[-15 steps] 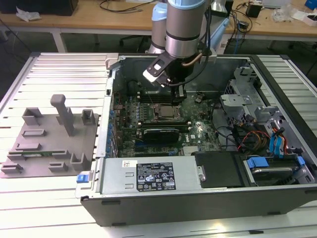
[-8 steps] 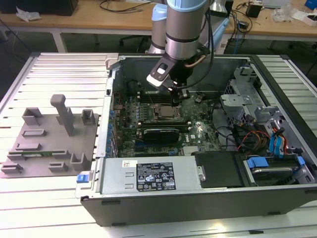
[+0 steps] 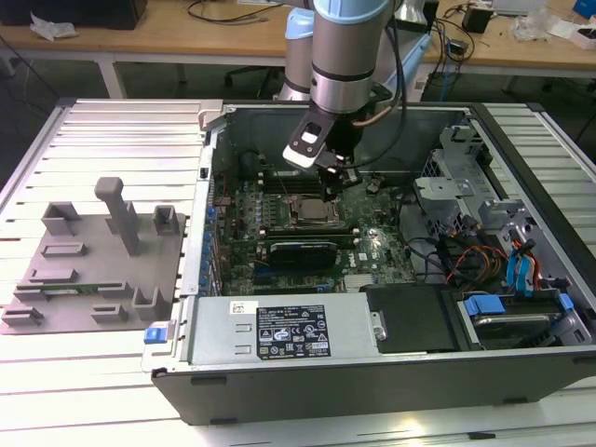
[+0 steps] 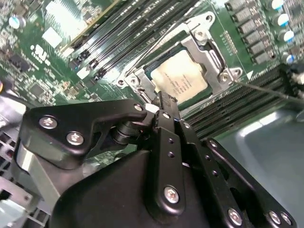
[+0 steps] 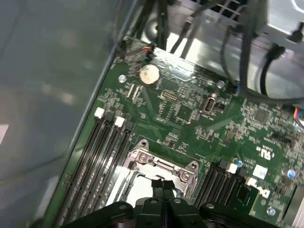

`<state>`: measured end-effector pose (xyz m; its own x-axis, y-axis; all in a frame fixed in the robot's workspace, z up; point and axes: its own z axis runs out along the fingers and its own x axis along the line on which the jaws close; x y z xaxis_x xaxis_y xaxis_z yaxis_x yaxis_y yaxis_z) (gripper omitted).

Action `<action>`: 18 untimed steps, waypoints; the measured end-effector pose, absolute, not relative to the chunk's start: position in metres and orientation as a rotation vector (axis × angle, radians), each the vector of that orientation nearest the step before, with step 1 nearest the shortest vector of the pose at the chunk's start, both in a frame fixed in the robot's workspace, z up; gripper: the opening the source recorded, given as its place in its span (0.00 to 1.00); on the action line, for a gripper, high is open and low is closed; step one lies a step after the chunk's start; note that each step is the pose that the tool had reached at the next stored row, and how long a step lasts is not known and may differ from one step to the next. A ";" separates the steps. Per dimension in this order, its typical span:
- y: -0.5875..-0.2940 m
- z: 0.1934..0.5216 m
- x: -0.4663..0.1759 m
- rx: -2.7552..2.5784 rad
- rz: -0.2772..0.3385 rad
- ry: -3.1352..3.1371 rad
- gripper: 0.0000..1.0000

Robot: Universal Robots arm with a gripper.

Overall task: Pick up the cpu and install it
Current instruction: 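Close the cpu cover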

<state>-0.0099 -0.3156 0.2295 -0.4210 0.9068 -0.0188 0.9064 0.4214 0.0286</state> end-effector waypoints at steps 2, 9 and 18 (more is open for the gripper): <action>-0.316 0.229 -0.010 1.596 0.018 2.667 0.11; -0.316 0.228 -0.010 1.378 0.007 2.781 0.11; -0.316 0.225 -0.010 0.993 -0.006 2.935 0.11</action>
